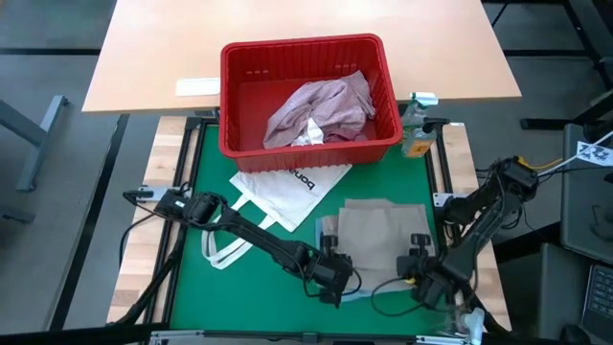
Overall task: Fold laundry
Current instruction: Stack the gray shorts on top of the green shirt, then fold the pink shirt
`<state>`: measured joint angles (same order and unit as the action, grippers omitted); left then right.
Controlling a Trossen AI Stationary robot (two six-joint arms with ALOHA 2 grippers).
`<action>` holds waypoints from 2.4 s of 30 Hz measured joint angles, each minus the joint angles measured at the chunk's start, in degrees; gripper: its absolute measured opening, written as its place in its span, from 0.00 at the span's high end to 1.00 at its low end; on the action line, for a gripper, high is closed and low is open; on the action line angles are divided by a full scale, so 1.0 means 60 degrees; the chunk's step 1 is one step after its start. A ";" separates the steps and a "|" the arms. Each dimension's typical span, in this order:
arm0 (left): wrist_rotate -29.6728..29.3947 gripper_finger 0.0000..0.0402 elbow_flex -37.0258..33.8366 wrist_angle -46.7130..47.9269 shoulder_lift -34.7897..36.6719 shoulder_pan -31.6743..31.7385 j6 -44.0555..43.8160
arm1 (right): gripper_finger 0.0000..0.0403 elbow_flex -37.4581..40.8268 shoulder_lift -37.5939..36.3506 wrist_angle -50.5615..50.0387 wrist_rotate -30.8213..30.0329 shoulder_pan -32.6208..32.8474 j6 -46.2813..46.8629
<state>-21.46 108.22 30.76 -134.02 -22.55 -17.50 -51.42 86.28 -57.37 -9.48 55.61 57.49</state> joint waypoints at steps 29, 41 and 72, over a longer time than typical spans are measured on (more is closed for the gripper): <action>-0.1571 0.90 -0.0069 0.0910 0.1599 0.0385 0.0517 | 0.65 -0.2650 -0.0634 -0.4234 -0.2831 -0.1823 -0.2368; -0.1038 0.90 -0.0946 0.0947 0.1585 0.1301 -0.0228 | 0.65 -0.0001 -0.0637 -0.3740 -0.2138 -0.3057 -0.1719; -0.0933 0.90 0.1729 0.0413 0.1668 0.0285 0.1250 | 0.65 -0.2863 -0.0637 -0.5427 -0.0939 -0.3083 -0.1983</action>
<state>-27.06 118.60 33.23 -124.01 -20.84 -10.00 -68.59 82.46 -89.93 -15.11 37.11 45.60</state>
